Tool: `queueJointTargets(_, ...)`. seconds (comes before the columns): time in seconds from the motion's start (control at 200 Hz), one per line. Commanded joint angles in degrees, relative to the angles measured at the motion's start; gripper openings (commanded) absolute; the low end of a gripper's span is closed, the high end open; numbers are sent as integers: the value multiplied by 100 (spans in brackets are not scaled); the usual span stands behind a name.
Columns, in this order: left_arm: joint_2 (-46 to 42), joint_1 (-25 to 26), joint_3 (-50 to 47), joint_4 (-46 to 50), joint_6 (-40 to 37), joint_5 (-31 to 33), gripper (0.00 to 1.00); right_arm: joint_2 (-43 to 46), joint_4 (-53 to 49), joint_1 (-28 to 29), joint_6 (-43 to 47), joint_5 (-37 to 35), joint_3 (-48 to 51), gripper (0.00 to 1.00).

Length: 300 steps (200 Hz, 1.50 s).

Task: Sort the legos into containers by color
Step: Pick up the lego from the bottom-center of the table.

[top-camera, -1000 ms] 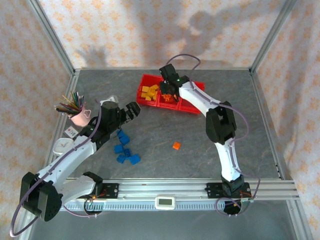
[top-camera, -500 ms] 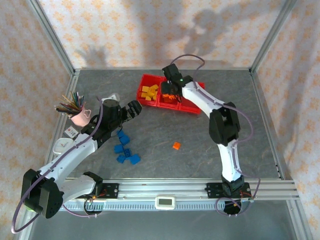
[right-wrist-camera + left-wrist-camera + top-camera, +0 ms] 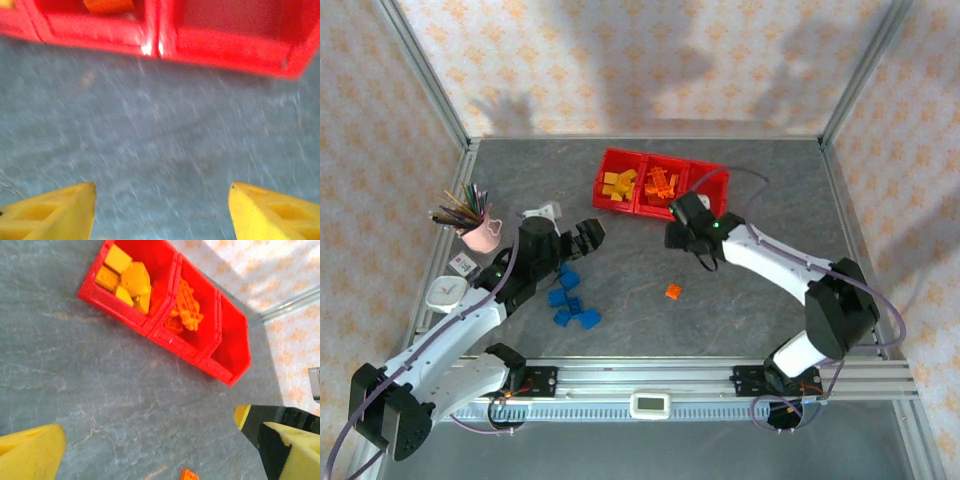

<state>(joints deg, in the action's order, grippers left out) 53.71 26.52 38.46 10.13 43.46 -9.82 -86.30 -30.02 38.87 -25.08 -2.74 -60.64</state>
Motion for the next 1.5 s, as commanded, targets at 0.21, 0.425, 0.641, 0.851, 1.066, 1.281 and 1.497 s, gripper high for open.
queueJointTargets(0.21,-206,590,-569,-160,335,335,99,722,-73,1047,-1861,-462,1237,76)
queueJointTargets(0.425,-420,600,-798,-149,483,482,99,476,65,1551,-2562,-591,1504,79)
queueJointTargets(0.641,-450,600,-884,-152,523,550,99,65,408,1642,-2728,-678,1338,76)
queueJointTargets(0.851,-436,605,-884,-159,497,609,99,-397,427,1669,-2869,-823,1077,62)
queueJointTargets(1.066,-331,602,-875,-159,453,609,99,-743,500,1716,-2818,-884,1019,51)
queueJointTargets(1.281,-222,600,-831,-170,435,580,99,-1029,522,1723,-2661,-906,935,37)
queueJointTargets(1.497,-271,591,-737,-102,409,637,99,-896,425,1725,-2319,-1103,709,29)
